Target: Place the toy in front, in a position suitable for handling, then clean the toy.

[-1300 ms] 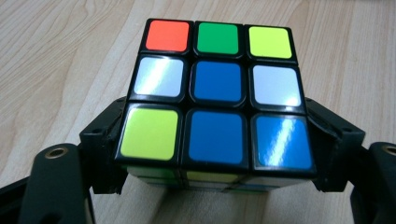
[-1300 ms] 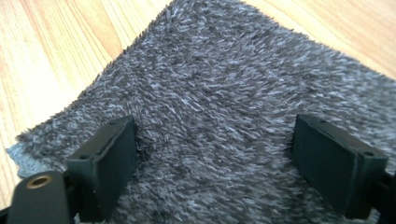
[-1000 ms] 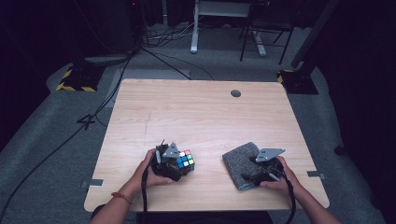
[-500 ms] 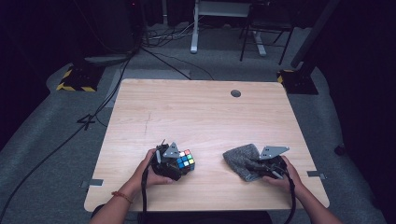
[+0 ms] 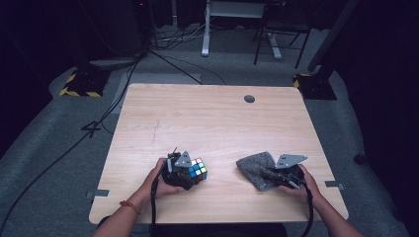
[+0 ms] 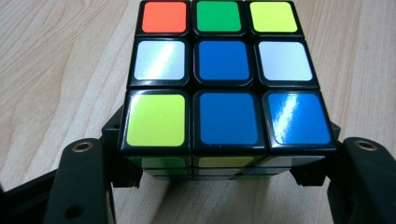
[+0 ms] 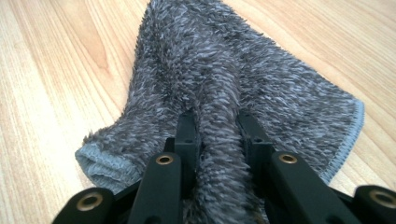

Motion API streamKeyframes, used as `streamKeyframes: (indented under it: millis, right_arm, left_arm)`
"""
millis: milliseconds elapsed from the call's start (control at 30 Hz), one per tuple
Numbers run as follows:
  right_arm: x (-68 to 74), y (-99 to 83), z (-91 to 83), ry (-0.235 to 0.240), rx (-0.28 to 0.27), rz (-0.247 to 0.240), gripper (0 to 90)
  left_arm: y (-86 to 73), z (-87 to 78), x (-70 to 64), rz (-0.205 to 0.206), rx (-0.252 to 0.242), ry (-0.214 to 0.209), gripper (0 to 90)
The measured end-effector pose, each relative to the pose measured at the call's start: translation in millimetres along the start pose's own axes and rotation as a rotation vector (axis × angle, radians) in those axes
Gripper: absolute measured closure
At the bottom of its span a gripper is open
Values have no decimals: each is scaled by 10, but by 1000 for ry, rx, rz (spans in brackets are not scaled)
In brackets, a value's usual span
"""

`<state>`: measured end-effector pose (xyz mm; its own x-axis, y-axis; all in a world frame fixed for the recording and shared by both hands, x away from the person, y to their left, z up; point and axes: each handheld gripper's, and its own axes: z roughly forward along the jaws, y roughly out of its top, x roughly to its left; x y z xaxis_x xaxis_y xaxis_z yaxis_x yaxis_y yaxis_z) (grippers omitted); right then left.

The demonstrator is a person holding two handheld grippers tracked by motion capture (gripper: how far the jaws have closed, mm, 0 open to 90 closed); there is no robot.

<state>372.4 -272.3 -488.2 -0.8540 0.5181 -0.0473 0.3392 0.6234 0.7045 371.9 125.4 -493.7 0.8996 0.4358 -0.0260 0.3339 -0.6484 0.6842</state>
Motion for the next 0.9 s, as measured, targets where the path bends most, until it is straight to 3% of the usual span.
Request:
streamKeyframes:
  millis: [267,633,733,900]
  right_arm:
    - [-37,1,-13,8,-12,9,755]
    - [-70,56,-110,-2,-54,12,765]
    - [-72,103,-171,-11,-66,11,766]
    - [-81,216,-312,-19,-113,11,766]
  left_arm:
    - [31,-45,-52,22,-25,-23,337]
    - [150,-48,-59,64,11,-29,338]
    - [208,-44,-60,85,15,-22,338]
    - [432,30,-56,127,25,-13,338]
